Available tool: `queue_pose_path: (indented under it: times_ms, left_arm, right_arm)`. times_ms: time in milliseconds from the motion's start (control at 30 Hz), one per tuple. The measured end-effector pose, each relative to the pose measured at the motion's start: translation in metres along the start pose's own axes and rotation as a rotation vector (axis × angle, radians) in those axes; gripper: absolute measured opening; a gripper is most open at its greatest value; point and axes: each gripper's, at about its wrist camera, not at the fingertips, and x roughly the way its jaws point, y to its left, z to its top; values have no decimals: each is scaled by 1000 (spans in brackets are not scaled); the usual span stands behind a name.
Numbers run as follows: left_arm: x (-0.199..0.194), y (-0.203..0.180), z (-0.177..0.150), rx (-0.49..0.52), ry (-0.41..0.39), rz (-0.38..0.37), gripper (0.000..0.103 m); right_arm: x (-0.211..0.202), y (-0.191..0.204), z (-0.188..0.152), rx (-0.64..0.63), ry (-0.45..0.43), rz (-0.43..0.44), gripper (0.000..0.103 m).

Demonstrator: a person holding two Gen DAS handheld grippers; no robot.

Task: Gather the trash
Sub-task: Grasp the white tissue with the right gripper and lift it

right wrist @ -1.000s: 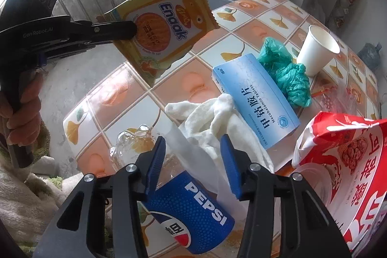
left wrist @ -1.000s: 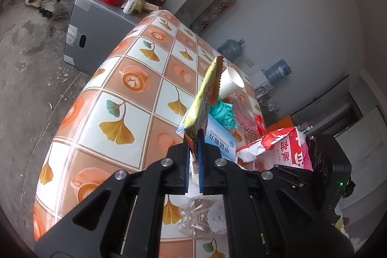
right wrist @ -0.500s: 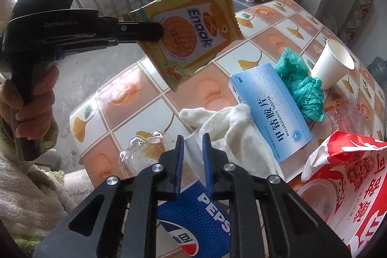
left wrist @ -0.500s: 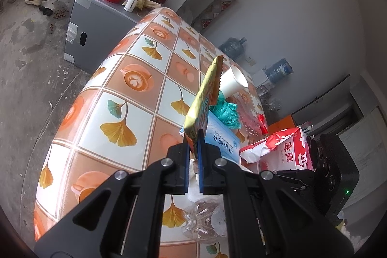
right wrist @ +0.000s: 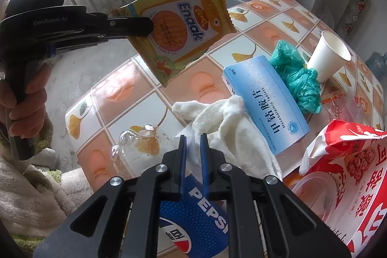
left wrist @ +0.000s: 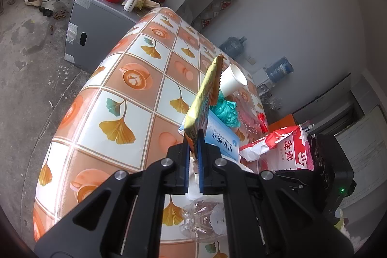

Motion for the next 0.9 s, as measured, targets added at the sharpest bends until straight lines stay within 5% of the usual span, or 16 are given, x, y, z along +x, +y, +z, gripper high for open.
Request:
queue_pose_path:
  times_ms: [67,533,733,900]
  left_arm:
    - [0,0,-1,0,0,0,4]
    - [-12,-9,4,30,-38,18,4]
    - [-12,-13,-1,34,-28,14,4]
    - [-8,-13,-4,36,-12,9,4]
  right_arm:
    - [-1,-1,-1,6,-11,-10,4]
    - [-88,-27,1,178,-327,-17,0]
    - [-81,-29,-18,265,-266,48,3]
    - [-52,-36,-32,304,-128,-4,12]
